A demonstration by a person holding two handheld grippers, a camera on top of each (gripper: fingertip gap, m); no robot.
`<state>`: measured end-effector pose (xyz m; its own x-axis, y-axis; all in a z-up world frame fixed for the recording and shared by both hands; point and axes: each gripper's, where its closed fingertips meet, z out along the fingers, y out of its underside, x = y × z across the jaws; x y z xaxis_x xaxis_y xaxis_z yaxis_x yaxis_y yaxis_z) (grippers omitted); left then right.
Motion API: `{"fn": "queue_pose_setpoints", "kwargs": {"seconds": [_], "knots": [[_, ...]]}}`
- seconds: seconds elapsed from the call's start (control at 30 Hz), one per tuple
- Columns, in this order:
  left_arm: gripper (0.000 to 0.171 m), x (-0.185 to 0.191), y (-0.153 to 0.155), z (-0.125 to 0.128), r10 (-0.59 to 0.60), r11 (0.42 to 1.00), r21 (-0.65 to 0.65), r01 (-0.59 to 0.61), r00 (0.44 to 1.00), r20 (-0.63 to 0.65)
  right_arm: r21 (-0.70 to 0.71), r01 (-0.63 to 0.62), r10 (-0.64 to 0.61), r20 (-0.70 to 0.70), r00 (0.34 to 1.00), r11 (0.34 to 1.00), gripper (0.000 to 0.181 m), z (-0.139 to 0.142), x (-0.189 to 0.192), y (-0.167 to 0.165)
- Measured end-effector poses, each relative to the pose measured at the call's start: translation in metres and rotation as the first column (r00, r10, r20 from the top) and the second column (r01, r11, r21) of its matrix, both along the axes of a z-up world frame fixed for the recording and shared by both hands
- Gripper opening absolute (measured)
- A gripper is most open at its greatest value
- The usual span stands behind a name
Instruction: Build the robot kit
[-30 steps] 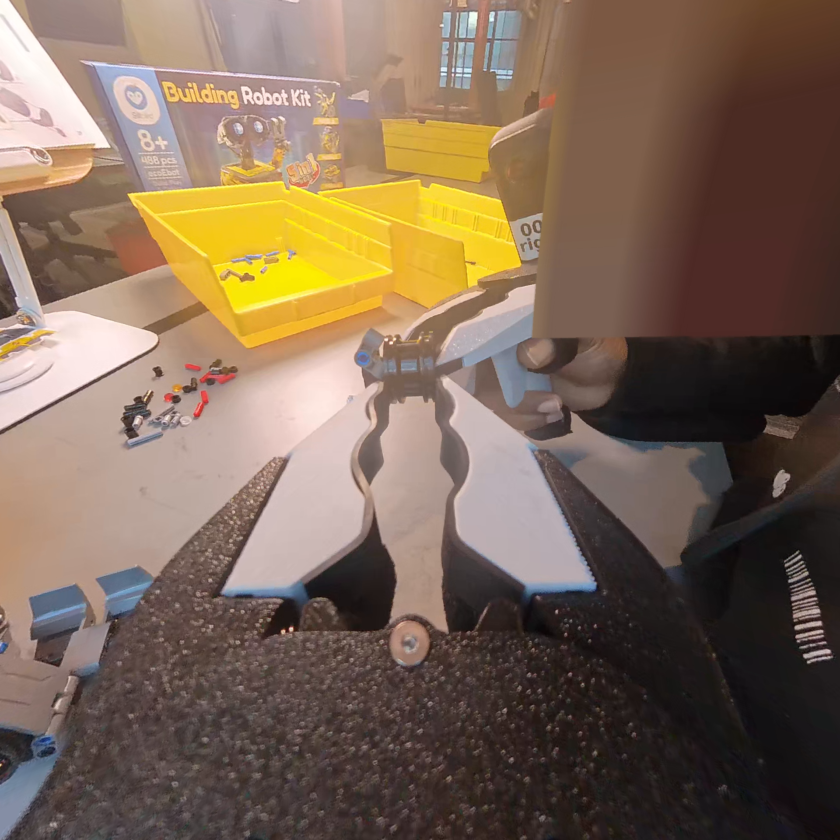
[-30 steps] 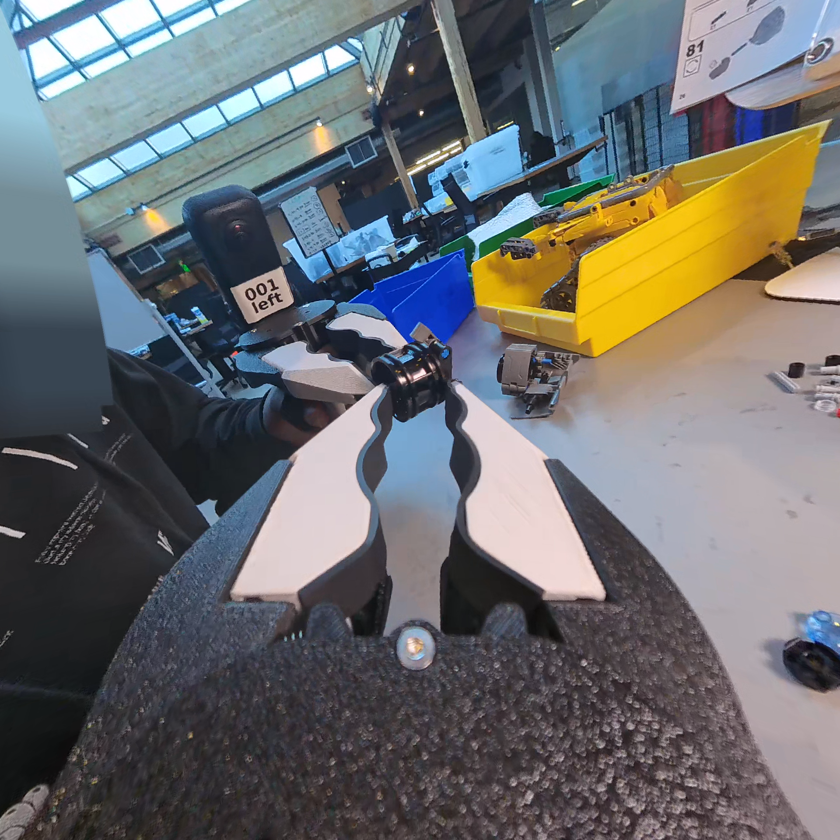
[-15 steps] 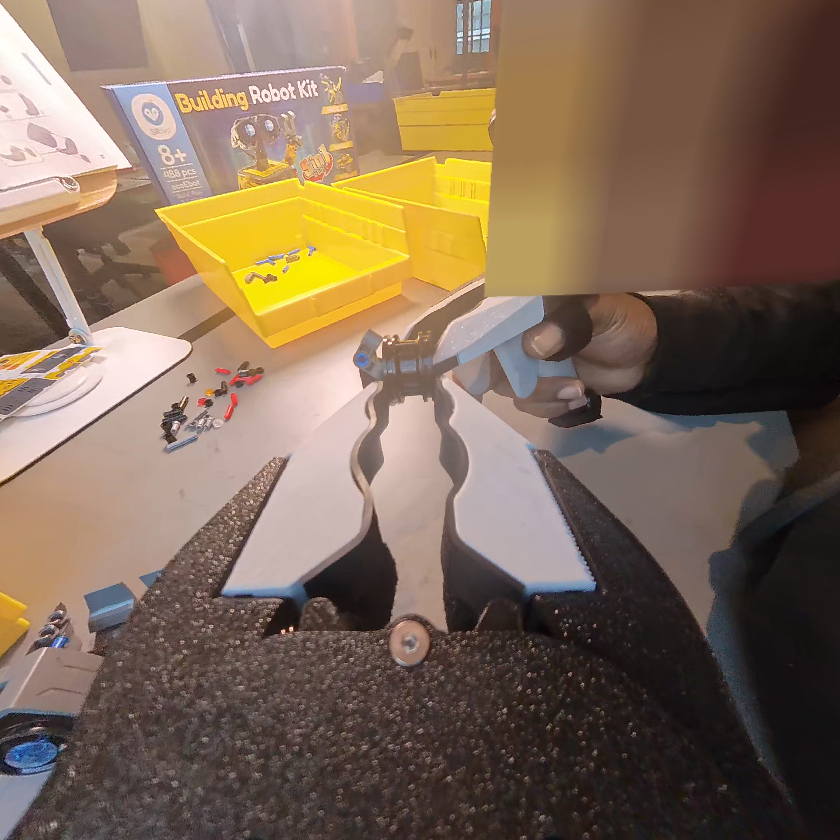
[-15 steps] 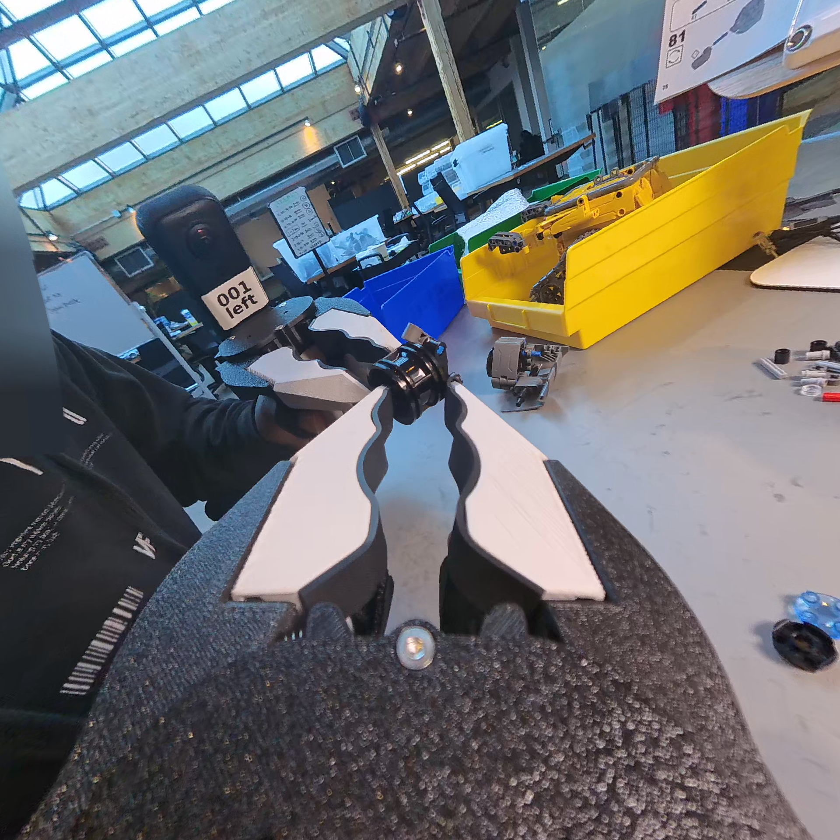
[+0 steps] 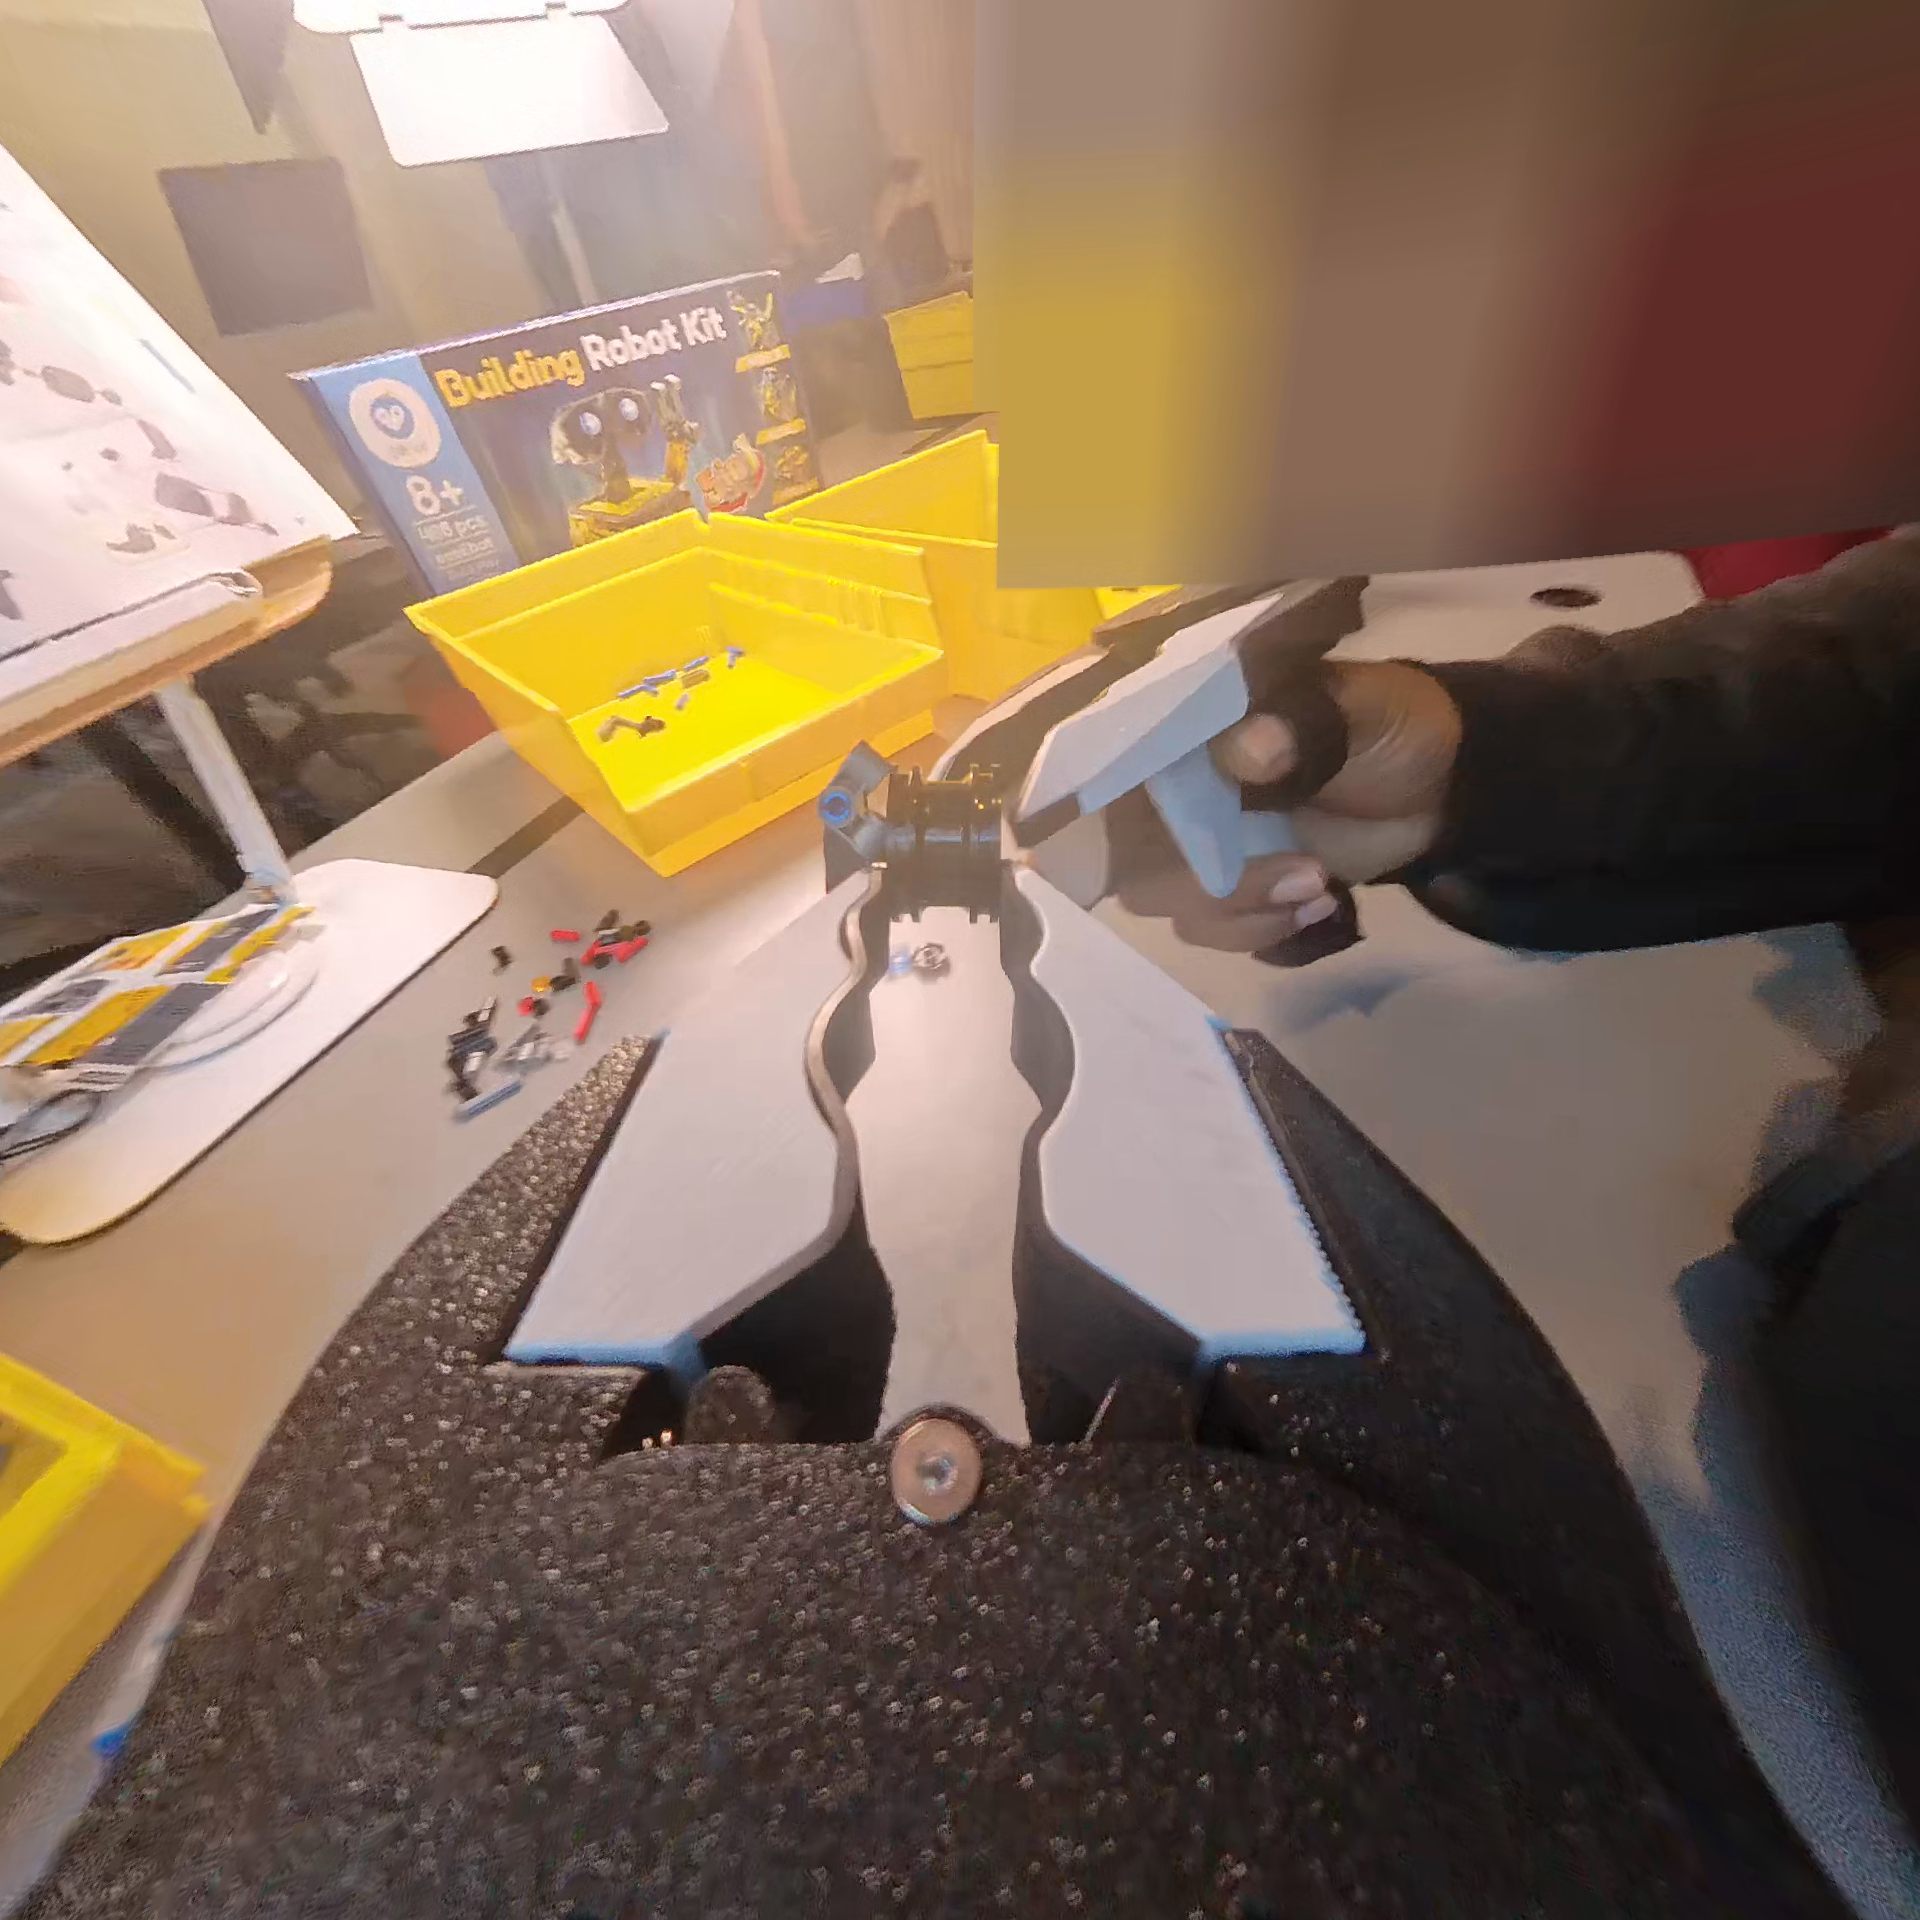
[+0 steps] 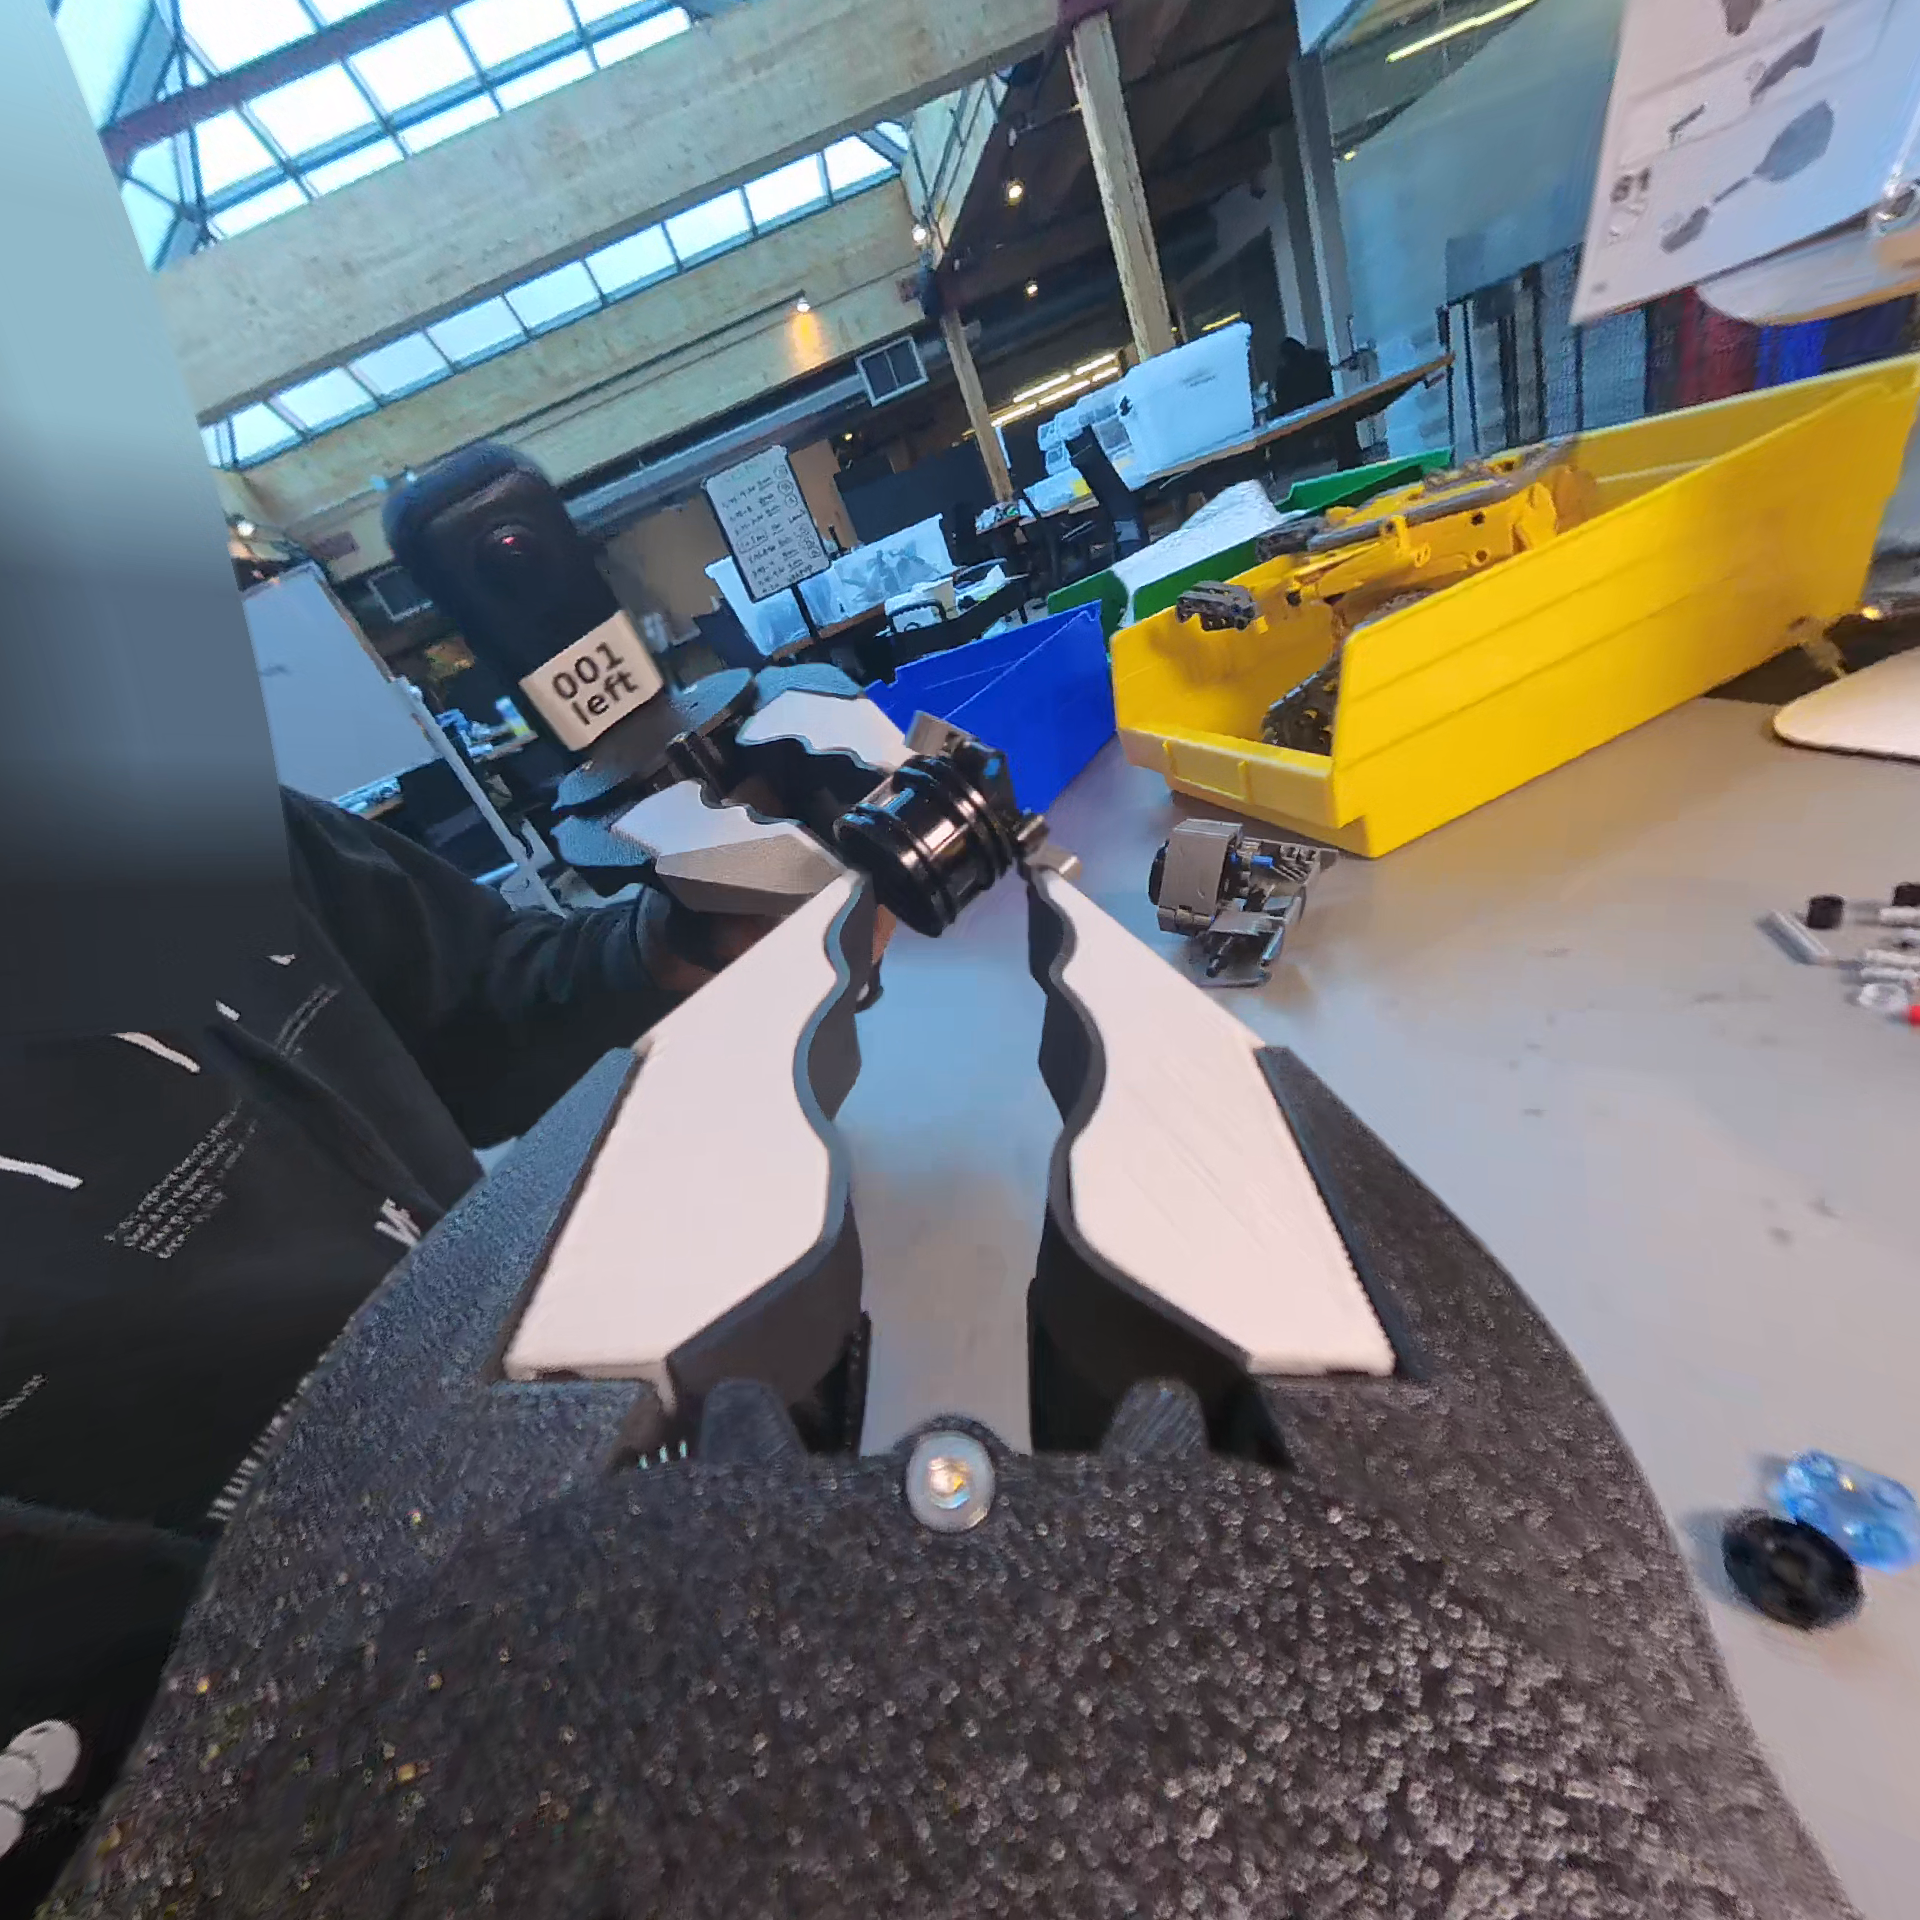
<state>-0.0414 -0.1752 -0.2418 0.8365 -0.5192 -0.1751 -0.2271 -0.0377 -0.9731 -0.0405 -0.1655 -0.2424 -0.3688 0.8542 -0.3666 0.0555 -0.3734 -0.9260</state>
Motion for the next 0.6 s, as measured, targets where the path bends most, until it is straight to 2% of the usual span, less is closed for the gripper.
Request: {"fn": "queue_pose_setpoints", "kwargs": {"seconds": [0.07,0.17,0.3,0.37,0.47,0.53,0.6], "knots": [[0.019,-0.009,0.002,-0.003,0.064,0.998,0.027,-0.061,0.994,-0.089,-0.043,0.021,-0.021,0.013,1.000,0.999,0.033,-0.001,0.004,0.008],[0.019,-0.009,0.006,-0.017,0.121,0.993,0.045,-0.113,0.957,-0.262,-0.004,0.069,-0.069,0.085,0.994,0.998,0.046,-0.010,-0.006,0.006],[0.020,-0.003,0.007,-0.025,0.125,0.992,0.065,-0.109,0.932,-0.341,0.005,0.045,-0.045,0.142,0.989,0.999,0.035,-0.022,-0.013,-0.003],[0.026,0.001,0.002,-0.023,0.066,0.997,0.043,-0.056,0.959,-0.276,-0.070,-0.011,0.020,0.132,0.991,0.998,0.034,-0.019,-0.008,-0.001],[0.038,-0.007,-0.004,-0.005,-0.012,1.000,-0.006,0.012,1.000,-0.027,-0.216,-0.111,0.135,0.102,0.986,0.970,0.034,-0.014,0.003,0.002],[0.038,-0.015,-0.005,0.009,-0.046,0.999,-0.015,0.049,0.988,0.146,-0.284,-0.184,0.213,0.077,0.974,0.941,0.034,-0.012,0.007,-0.004],[0.035,-0.018,-0.006,0.013,-0.075,0.996,-0.025,0.082,0.977,0.199,-0.326,-0.259,0.299,0.081,0.951,0.909,0.034,-0.013,0.008,-0.017]]}}
